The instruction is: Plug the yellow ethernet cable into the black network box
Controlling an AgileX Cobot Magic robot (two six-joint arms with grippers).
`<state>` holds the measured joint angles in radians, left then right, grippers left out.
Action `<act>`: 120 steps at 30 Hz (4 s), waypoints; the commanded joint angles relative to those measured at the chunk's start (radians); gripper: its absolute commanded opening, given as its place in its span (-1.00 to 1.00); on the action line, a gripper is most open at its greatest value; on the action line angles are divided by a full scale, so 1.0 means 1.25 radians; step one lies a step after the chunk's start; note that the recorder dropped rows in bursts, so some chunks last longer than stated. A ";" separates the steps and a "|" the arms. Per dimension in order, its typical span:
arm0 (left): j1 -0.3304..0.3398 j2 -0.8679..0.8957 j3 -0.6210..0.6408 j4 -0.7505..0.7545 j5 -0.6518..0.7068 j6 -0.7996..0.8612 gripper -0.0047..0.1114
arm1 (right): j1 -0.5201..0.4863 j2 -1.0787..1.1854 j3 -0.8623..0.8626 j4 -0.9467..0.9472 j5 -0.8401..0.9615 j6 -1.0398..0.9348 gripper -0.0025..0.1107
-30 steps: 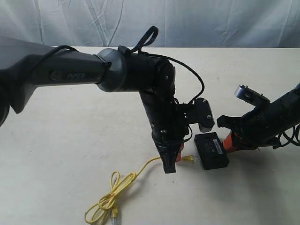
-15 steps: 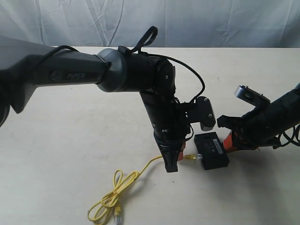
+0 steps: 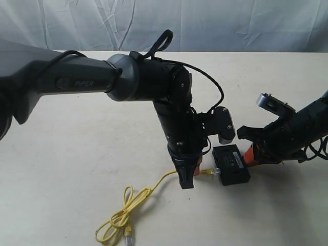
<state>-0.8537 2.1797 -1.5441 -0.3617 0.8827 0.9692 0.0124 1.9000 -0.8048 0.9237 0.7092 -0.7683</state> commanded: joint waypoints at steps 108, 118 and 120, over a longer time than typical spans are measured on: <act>0.003 -0.031 -0.005 0.126 -0.028 -0.147 -0.92 | 0.002 -0.018 0.018 0.033 -0.011 0.007 -0.97; 0.013 -0.007 -0.005 0.074 -0.056 -0.106 -0.92 | 0.002 -0.018 0.018 0.035 -0.022 0.007 -0.97; 0.013 -0.002 -0.005 0.053 -0.062 -0.093 -0.92 | 0.002 -0.018 0.018 0.035 -0.022 0.007 -0.97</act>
<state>-0.8387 2.1657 -1.5441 -0.2489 0.8153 0.8280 0.0142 1.8852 -0.7839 0.9622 0.6870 -0.7512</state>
